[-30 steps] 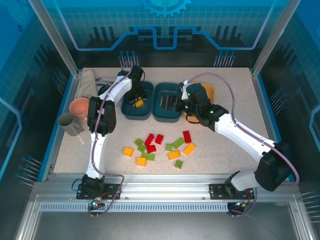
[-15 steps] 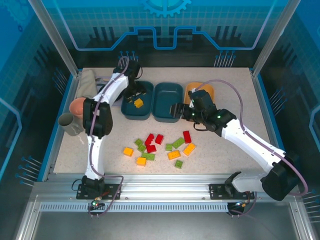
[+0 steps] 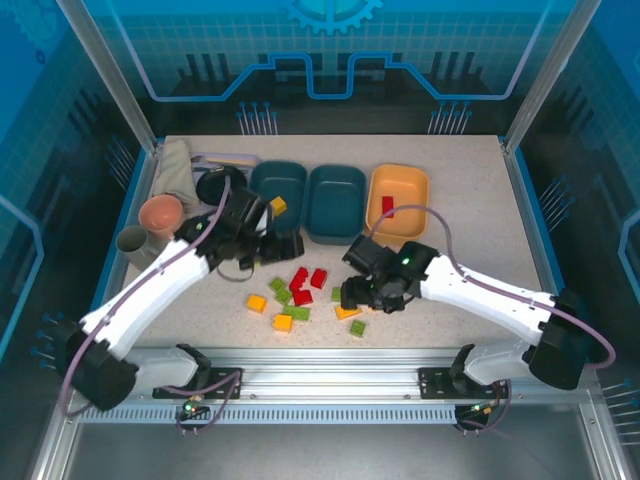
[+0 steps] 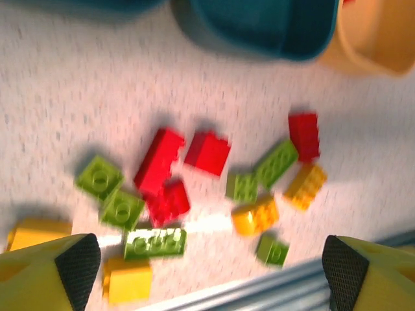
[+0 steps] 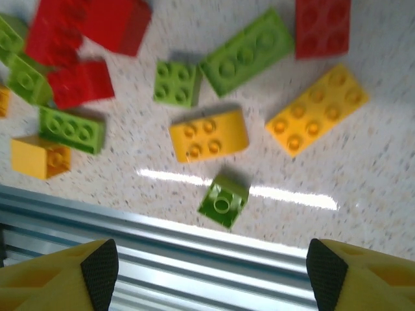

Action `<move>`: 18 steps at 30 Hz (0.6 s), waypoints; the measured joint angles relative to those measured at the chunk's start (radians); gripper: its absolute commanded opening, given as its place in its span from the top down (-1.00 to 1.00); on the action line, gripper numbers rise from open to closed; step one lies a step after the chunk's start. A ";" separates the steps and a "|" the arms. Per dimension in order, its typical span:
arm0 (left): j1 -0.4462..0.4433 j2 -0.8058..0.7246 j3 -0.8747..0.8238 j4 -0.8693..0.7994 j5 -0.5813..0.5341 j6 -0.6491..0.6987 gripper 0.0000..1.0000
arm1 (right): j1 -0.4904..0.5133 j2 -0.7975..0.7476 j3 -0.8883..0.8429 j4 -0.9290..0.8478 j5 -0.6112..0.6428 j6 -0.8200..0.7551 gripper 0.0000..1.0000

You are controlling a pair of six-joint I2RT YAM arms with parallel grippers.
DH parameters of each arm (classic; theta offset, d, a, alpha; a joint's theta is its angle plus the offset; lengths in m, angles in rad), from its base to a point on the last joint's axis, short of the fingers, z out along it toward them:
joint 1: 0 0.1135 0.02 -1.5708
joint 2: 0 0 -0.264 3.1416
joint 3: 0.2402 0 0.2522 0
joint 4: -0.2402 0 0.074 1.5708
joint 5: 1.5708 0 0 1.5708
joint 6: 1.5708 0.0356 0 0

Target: Sort the legos into containers by color

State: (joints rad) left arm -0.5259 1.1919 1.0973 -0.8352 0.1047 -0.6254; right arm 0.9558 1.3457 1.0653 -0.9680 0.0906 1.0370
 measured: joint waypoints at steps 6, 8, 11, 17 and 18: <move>-0.021 -0.285 -0.160 -0.048 0.084 -0.001 -0.85 | 0.077 0.089 -0.112 0.068 -0.018 0.223 -0.57; -0.022 -0.340 -0.185 -0.057 0.113 -0.003 -0.86 | 0.089 0.110 -0.139 0.102 -0.019 0.282 -0.56; -0.023 -0.385 -0.212 -0.060 0.145 -0.003 -0.85 | 0.093 0.135 -0.164 0.153 -0.017 0.345 -0.54; -0.023 -0.416 -0.232 -0.069 0.173 -0.003 -0.85 | 0.093 0.195 -0.160 0.210 0.002 0.415 -0.45; -0.023 -0.421 -0.232 -0.070 0.177 -0.003 -0.85 | 0.093 0.206 -0.161 0.215 0.003 0.426 -0.43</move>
State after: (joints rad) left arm -0.5491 0.7712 0.8658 -0.9054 0.2813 -0.6289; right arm 1.0492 1.5517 0.9047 -0.7532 0.0940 1.4635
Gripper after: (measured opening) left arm 0.926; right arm 0.731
